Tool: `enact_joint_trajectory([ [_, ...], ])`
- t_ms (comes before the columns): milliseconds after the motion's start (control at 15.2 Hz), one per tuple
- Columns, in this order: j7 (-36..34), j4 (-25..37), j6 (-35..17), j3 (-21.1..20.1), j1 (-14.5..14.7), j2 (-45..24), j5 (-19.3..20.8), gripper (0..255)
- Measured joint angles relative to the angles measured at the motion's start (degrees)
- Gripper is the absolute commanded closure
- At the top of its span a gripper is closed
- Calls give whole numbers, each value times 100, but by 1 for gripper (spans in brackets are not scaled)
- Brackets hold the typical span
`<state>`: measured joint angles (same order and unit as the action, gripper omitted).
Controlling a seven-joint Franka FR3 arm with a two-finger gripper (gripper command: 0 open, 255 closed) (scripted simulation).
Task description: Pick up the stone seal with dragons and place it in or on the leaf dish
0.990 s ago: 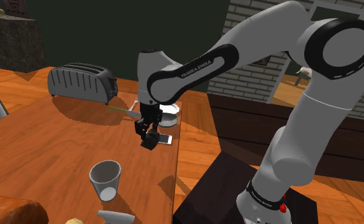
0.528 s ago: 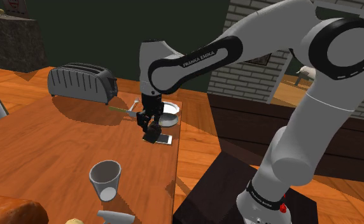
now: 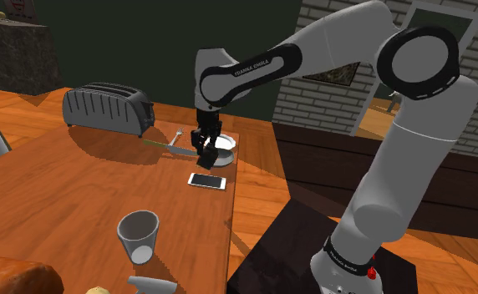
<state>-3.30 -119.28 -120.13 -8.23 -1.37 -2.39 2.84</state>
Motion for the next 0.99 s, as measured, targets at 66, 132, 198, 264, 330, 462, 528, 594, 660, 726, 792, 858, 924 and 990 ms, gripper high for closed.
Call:
enact_joint_trajectory([
  [66, 123, 87, 41, 59, -64, -43, 4, 255],
  [132, 252, 240, 88, 123, -132, -142, 17, 255],
  [198, 355, 407, 135, 173, -186, -259, 28, 255],
  [264, 456, 504, 168, 220, -240, -323, 33, 255],
  [330, 569, 647, 213, 272, -301, -415, 39, 255],
  [462, 756, 919, 263, 357, -404, -630, 50, 255],
  [528, 865, 1112, 321, 404, -464, -761, 53, 255],
  [594, 976, 1353, 421, 450, -525, -899, 55, 255],
  [660, 1102, 1502, 457, 500, -597, -1003, 52, 255],
  [726, 1205, 1690, 519, 540, -655, -1126, 49, 255],
  [792, 1321, 1863, 561, 584, -724, -1251, 47, 255],
  [858, 1431, 2131, 657, 623, -787, -1419, 41, 255],
  [924, 1539, 2325, 705, 660, -852, -1560, 35, 255],
  [990, 1661, 2584, 805, 699, -926, -1714, 25, 255],
])
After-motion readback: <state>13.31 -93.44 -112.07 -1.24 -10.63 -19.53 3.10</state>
